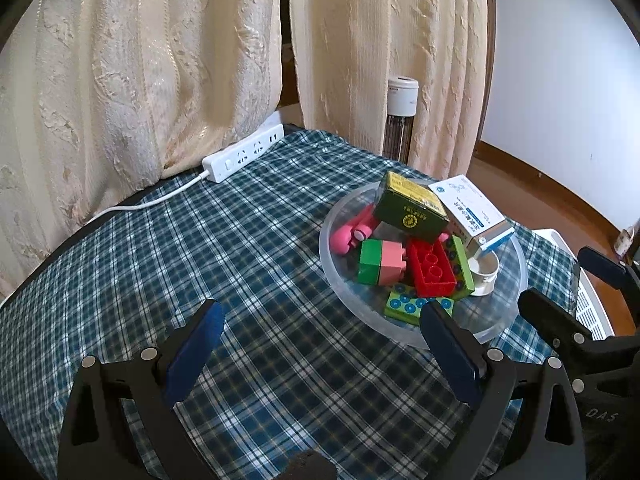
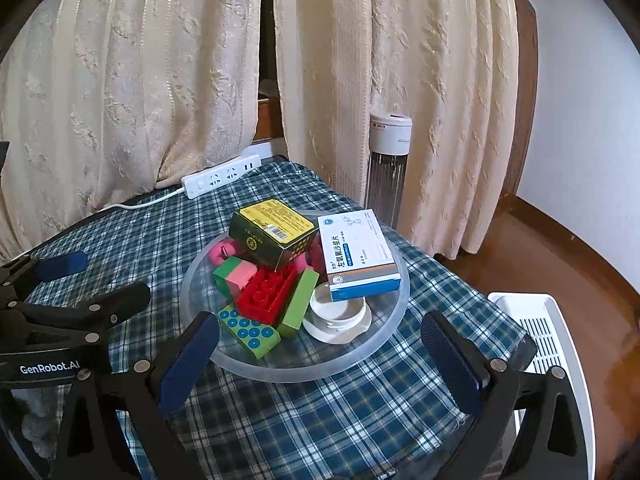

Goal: Organize objects

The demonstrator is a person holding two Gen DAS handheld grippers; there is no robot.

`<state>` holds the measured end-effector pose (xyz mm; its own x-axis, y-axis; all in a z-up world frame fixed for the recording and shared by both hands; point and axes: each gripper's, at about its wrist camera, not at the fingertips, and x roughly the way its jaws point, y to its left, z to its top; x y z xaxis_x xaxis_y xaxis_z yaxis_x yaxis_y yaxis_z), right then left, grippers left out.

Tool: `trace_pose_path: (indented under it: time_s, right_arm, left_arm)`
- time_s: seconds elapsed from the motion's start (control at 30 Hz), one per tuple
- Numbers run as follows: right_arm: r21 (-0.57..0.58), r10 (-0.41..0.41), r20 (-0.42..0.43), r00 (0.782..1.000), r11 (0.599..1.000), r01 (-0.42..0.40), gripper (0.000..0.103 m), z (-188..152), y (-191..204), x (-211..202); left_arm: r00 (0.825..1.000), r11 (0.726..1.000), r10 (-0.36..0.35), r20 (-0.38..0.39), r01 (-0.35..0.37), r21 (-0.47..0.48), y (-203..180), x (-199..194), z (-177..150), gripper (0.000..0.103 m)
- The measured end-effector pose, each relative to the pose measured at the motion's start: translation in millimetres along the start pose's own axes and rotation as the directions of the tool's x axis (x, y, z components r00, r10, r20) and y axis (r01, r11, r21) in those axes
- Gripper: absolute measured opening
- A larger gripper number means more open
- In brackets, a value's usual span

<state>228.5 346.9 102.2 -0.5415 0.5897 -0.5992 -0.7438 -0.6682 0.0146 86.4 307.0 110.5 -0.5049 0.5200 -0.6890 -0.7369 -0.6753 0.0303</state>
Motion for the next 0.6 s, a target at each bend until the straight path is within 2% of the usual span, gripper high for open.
trace_pose_path:
  time_s: [0.6]
  right_arm:
    - [0.023,0.006,-0.014,1.0,1.0,-0.006,0.103,-5,-11,8]
  left_arm:
    - [1.0,0.999,-0.01,-0.017,0.011,0.03,-4,6,-2,0.099]
